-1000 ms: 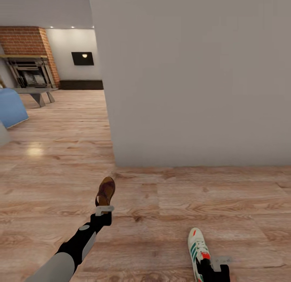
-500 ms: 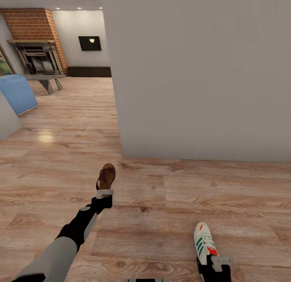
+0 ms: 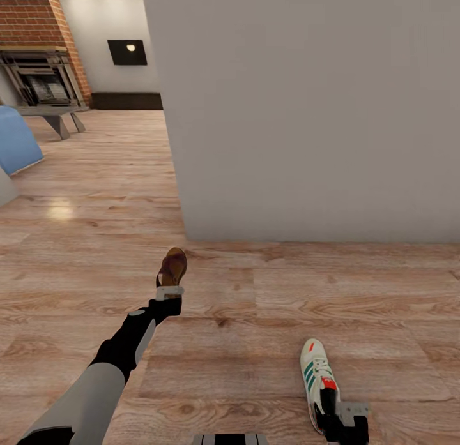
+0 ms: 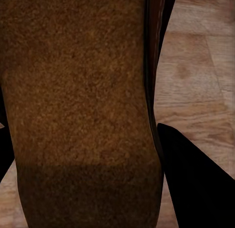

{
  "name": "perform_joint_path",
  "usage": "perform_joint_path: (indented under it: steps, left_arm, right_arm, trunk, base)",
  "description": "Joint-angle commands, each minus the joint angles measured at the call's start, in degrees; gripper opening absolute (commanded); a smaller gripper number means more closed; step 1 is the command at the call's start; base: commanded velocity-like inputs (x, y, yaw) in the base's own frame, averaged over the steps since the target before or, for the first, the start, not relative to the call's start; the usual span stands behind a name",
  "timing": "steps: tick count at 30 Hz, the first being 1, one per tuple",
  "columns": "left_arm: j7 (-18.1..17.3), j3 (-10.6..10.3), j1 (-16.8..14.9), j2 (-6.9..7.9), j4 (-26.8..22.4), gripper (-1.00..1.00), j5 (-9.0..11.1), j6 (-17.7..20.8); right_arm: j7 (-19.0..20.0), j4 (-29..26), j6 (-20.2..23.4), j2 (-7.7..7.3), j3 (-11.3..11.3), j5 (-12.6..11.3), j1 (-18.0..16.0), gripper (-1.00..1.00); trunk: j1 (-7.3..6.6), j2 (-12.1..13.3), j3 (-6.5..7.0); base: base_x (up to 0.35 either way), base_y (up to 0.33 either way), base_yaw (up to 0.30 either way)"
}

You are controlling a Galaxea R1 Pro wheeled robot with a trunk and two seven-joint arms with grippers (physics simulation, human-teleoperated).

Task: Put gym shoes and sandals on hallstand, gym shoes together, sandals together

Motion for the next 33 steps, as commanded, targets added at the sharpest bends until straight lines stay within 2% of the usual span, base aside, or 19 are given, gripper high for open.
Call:
perform_joint_path:
  steps: [1,8,17,33]
  left_arm:
    - [-0.58,0.47,-0.02,-0.08,-0.12,-1.0,-0.45,0.38]
    - [-0.59,0.47,-0.26,-0.23,-0.26,-1.0,-0.45,0.48]
    - [-0.65,0.47,-0.32,-0.3,-0.41,-1.0,-0.38,0.52]
    - [-0.6,0.47,-0.19,-0.07,-0.42,-1.0,-0.46,0.47]
  right_arm:
    - [-0.02,-0.58,-0.16,-0.02,-0.56,0.6,-0.03,1.0]
    - [0.22,-6.82,0.06,-0.11,-1.11,0.6,-0.03,1.0]
    - [0.41,-10.12,0.21,-0.11,-1.17,0.6,-0.06,1.0]
    - [0.43,-11.73,0.18,-0.12,-1.17,0.62,-0.04,1.0]
  trunk:
    - [-0.01,-0.02,-0.05]
    - [-0.01,-0.02,-0.06]
    - [0.22,-0.14,-2.05]
    - [0.63,-0.35,-5.6]
  base:
    - [0.0,0.0,-0.016]
    - [0.0,0.0,-0.005]
    - [0.0,0.0,0.0]
    - [0.0,0.0,0.0]
